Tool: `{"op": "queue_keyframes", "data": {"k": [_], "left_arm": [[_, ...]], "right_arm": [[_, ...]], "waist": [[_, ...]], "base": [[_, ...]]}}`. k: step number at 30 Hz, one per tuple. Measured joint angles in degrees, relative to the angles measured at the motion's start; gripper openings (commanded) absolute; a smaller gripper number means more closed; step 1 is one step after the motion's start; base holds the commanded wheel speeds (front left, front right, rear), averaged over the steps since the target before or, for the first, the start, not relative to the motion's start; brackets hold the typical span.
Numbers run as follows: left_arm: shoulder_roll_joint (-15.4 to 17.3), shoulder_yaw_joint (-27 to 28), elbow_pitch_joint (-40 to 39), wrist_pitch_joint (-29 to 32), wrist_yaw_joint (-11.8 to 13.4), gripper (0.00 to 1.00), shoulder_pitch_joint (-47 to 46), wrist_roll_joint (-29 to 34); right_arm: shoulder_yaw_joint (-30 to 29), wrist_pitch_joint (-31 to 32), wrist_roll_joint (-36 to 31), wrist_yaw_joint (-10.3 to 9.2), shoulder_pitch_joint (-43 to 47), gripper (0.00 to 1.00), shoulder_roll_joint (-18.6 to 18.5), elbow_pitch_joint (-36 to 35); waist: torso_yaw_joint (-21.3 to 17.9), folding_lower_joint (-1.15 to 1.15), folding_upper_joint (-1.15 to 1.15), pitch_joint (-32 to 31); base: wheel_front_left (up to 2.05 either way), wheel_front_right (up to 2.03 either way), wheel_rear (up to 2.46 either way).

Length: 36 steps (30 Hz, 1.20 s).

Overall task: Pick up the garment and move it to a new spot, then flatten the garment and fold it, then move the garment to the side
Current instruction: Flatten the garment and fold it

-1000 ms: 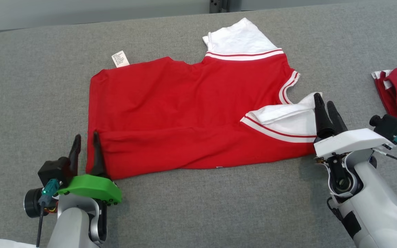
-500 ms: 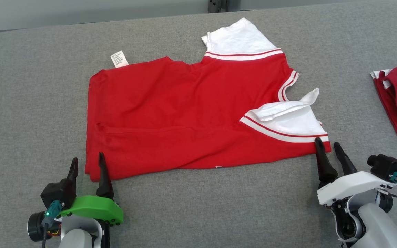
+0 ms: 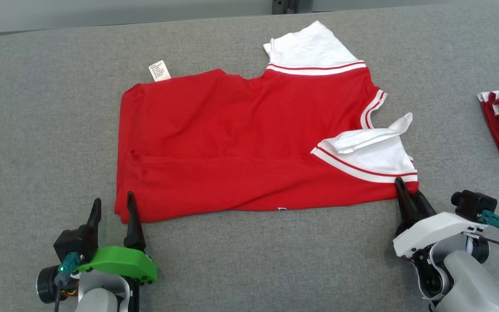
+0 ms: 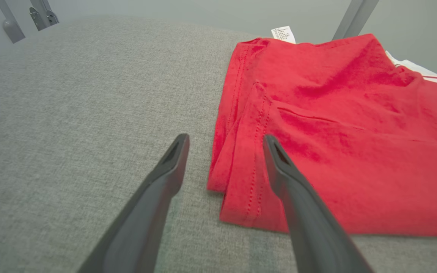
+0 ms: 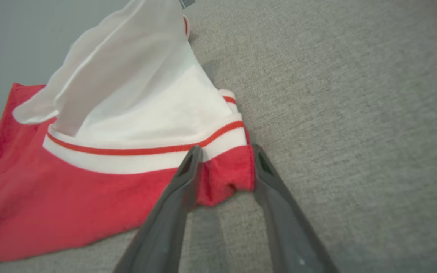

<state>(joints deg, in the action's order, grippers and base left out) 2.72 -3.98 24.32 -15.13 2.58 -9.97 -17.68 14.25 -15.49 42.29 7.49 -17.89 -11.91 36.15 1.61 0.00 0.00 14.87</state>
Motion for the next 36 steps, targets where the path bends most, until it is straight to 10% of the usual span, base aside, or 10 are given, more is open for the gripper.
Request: {"op": "queue_keyframes", "data": {"k": [32,34,36], "left_arm": [[0.0,-7.3,5.7,0.0,-9.7,1.00,1.0,-6.6],[0.0,-7.6,5.8,0.0,-9.9,0.20,0.8,-6.9],[0.1,-8.0,5.6,0.0,-9.9,0.00,0.7,-7.0]], "right_arm": [[-3.8,0.4,-2.6,0.04,-0.3,0.00,-2.5,-2.7],[-3.8,0.4,-2.5,0.04,-0.5,0.00,-2.6,-2.8],[-3.8,0.4,-2.2,0.04,-0.5,0.00,-2.6,-2.8]], "waist": [[-1.4,0.00,0.00,-1.5],[-1.5,0.00,0.00,-1.3],[-1.5,0.00,0.00,-1.3]], "base": [[0.00,0.00,0.00],[0.00,0.00,0.00],[0.00,0.00,0.00]]}}
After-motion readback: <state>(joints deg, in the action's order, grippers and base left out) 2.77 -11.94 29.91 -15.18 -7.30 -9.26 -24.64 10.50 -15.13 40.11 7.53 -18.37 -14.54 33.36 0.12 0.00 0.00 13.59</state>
